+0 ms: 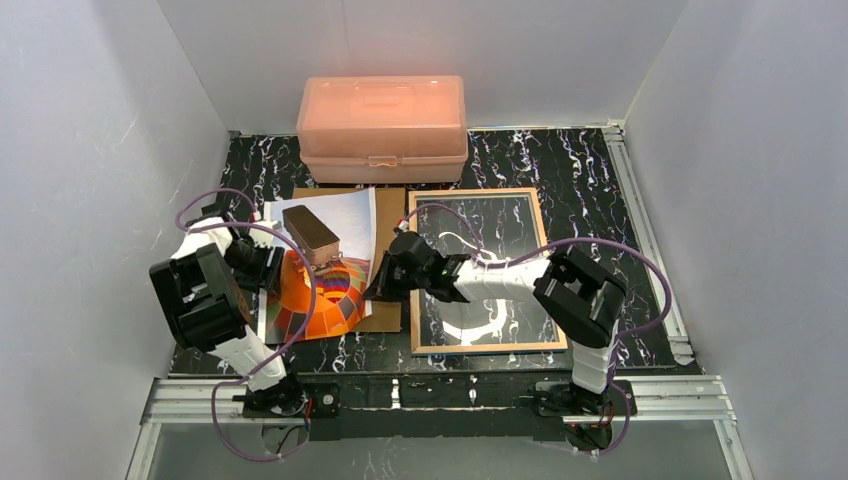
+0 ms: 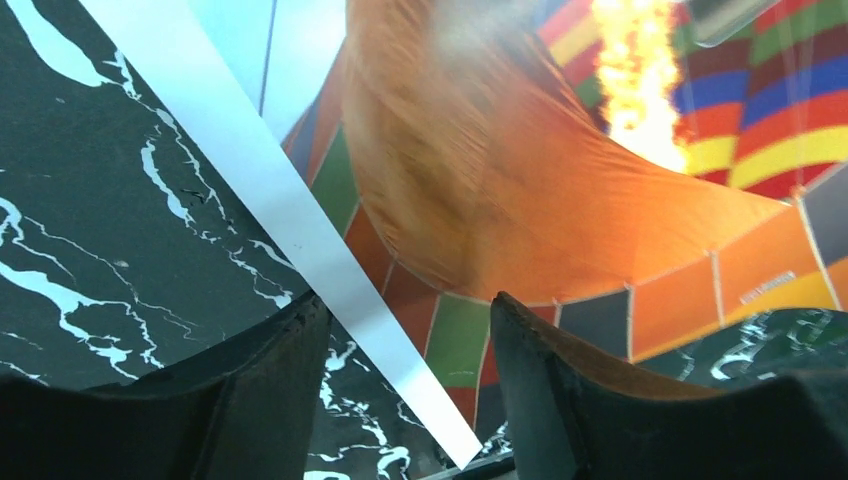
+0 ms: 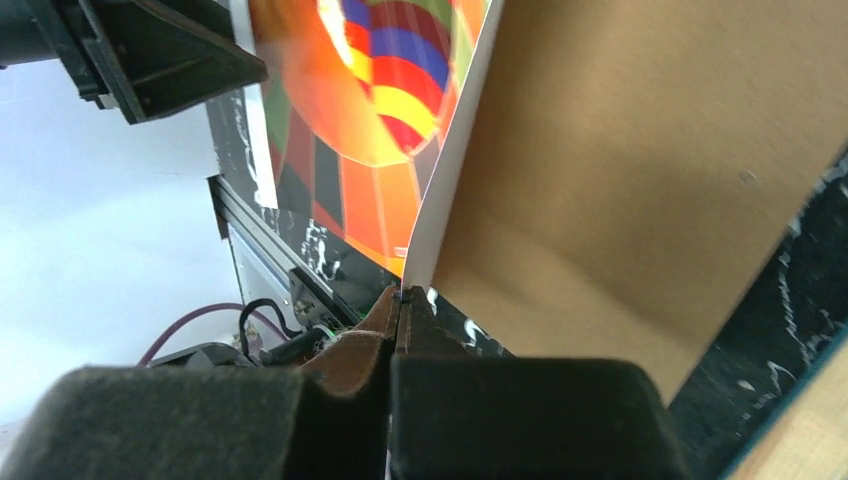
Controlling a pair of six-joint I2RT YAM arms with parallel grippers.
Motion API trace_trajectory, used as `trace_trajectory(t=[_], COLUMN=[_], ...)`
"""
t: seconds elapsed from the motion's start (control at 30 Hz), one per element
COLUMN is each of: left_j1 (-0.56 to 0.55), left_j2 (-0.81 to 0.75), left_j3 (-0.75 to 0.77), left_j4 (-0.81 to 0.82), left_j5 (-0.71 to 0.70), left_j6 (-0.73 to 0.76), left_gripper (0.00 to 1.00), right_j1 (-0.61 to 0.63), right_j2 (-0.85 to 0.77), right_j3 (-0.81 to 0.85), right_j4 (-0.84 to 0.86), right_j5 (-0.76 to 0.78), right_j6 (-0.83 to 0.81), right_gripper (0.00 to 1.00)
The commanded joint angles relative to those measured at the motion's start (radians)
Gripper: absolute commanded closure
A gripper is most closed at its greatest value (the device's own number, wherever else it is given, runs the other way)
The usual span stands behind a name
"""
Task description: Put the photo into the frame
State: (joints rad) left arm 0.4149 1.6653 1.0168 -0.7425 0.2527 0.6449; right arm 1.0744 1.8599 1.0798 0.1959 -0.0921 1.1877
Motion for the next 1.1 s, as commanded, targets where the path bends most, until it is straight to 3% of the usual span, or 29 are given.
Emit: trace_trajectory(t=[0.0,0.23,0.37,0.57,0.73,0.93,1.07], left_j1=[-0.005,-0.003,-0.003,-0.004,-0.005,-0.010,-0.012], left_j2=[-0.089,-0.215,-0.241,-0.257,-0.262,-0.263,-0.272], left_j3=[0.118,0.336,0.408,0.429,0.443,0.439,0.441], left_j4=[-0.194,-0.382,-0.428,-0.445,-0.470,-0.485,-0.487], left_j5=[0.123,0.232,0.266,0.279,0.291,0.289,0.278], left_j6=[-0.021,-0.073,-0.127,-0.145,-0.143,-0.146,-0.140], left_gripper=[0.38,0.25,0.24,0.25,0.26,0.27,0.27], right_j1=[-0.001,0.013,0.016,0.016,0.015,0.017,0.067], right_j2=[-0.074,-0.291,-0.433,-0.552,-0.451,-0.361,-0.225], right_j3=[0.143,0.266,0.332,0.600,0.936,1.046,0.996], right_j4=[-0.151,-0.591,-0.845,-1.246,-1.597,-1.619,-1.618], right_j5=[0.048,0.228,0.375,0.575,0.691,0.689,0.612], right_j6=[-0.152,-0.366,-0.447,-0.544,-0.587,-0.670,-0.742], right_gripper=[0.99,0.99,0.99,0.99,0.99,0.99,0.99])
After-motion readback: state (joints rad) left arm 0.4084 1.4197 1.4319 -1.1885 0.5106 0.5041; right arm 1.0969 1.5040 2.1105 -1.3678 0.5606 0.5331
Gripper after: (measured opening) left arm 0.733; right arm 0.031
